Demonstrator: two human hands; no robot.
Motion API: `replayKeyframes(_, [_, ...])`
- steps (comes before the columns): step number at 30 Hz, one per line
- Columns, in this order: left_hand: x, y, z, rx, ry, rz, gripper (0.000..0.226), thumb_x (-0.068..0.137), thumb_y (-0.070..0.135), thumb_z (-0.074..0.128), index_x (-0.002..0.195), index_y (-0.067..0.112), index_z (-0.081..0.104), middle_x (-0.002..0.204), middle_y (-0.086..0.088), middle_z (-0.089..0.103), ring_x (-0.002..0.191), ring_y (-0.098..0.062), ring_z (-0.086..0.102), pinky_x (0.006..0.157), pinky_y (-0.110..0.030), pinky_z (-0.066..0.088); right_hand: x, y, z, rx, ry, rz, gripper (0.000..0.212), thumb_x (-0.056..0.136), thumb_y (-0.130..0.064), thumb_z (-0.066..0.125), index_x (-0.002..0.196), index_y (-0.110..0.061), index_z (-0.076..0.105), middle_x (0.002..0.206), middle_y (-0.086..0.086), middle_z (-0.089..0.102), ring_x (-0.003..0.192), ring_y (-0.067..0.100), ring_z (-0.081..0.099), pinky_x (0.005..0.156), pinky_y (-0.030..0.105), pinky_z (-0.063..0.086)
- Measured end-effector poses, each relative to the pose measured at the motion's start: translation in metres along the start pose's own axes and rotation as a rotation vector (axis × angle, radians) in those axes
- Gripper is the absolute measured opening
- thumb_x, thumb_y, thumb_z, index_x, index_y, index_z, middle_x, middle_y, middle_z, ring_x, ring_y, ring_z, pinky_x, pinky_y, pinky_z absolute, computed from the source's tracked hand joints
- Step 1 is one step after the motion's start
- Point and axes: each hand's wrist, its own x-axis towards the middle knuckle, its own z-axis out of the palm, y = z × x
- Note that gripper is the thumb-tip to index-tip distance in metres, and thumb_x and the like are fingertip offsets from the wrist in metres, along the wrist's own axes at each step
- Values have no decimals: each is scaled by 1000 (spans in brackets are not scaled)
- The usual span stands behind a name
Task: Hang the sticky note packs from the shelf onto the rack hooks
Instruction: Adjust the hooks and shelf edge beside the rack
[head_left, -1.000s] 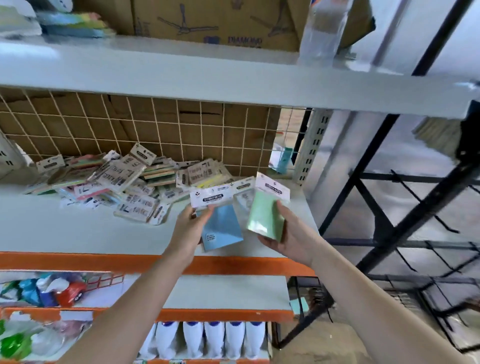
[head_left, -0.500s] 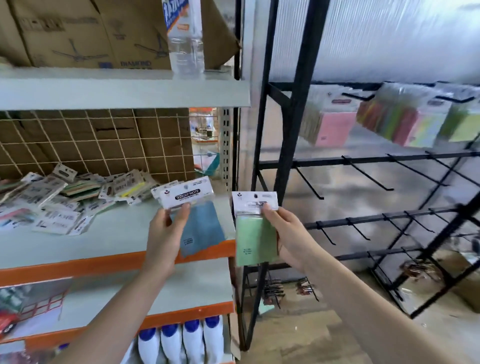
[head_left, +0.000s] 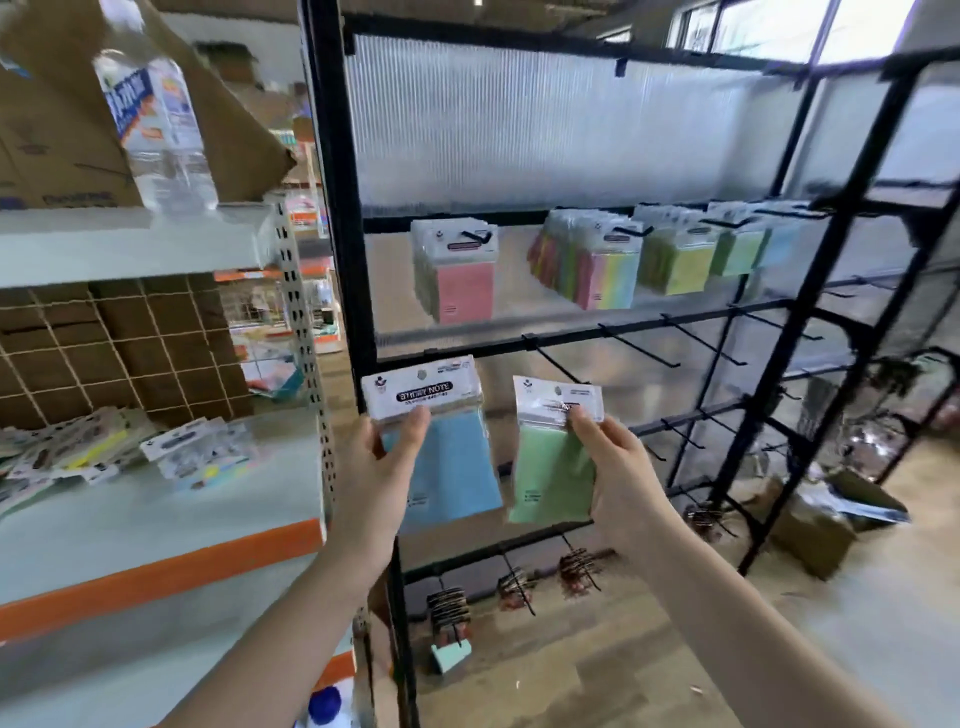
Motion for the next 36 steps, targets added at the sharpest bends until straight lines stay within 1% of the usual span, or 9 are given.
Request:
replayKeyframes(2, [0,0,21,10,-33,-23,54,70,69,64,75,18,50,73,-4,58,68,-21,54,63,-33,40,0,-10,-22,6,58,-40,25,92,-34,61,70,-25,69,68,-5,66,67,20,60,72,46,52])
replayKeyframes(5, [4,0,52,8,-94,-34,58,56,79,58,80,27,57,70,14,67,67,-8,63,63,-27,45,2,-21,-56,-11,143,-103,27,91,-35,61,67,-28,70,68,-4,67,67,21,61,68,43,52])
replayKeyframes(11, [23,-5,120,-70,-231,-25,75,41,93,55,87,33,61,81,15,71,71,-4,67,61,-20,47,19,-40,-110,-13,274,-173,18,89,-35,63,79,-20,67,65,-5,68,58,15,65,50,33,53])
replayKeyframes(15, [44,-9,172,-102,-299,-27,91,37,94,56,92,21,58,79,0,70,74,-18,68,65,-33,55,46,-57,-139,-94,361,-197,25,87,-37,65,78,-13,63,63,-3,64,61,18,60,60,42,53])
replayKeyframes(20, [78,-12,241,-154,-373,1,82,41,91,57,88,24,58,75,7,68,66,-7,64,61,-23,51,93,-86,-174,-180,460,-270,27,87,-35,67,78,-10,59,64,2,59,54,14,57,50,31,49])
replayKeyframes(25, [115,-23,300,-179,-440,36,83,49,87,57,85,13,52,87,-15,64,78,-30,64,67,-40,51,145,-110,-207,-243,538,-314,26,88,-35,67,72,-14,62,65,0,61,53,12,57,46,26,46])
replayKeyframes(27, [132,-26,325,-167,-470,57,78,52,87,56,85,17,53,83,-8,65,73,-20,65,62,-29,51,167,-120,-220,-254,578,-332,26,88,-35,67,72,-15,62,63,-1,62,54,13,57,44,25,46])
replayKeyframes(30, [150,-24,361,-192,-557,48,74,51,84,60,88,20,60,76,1,68,64,-4,64,51,-15,47,195,-132,-235,-305,622,-390,25,88,-34,67,71,-16,63,62,-6,63,58,14,56,52,27,45])
replayKeyframes(36, [171,-28,423,-245,-687,25,40,67,58,64,86,23,60,77,1,69,65,-8,67,49,-17,48,233,-149,-258,-327,649,-500,20,89,-30,65,75,-17,61,75,1,65,66,14,56,62,28,44])
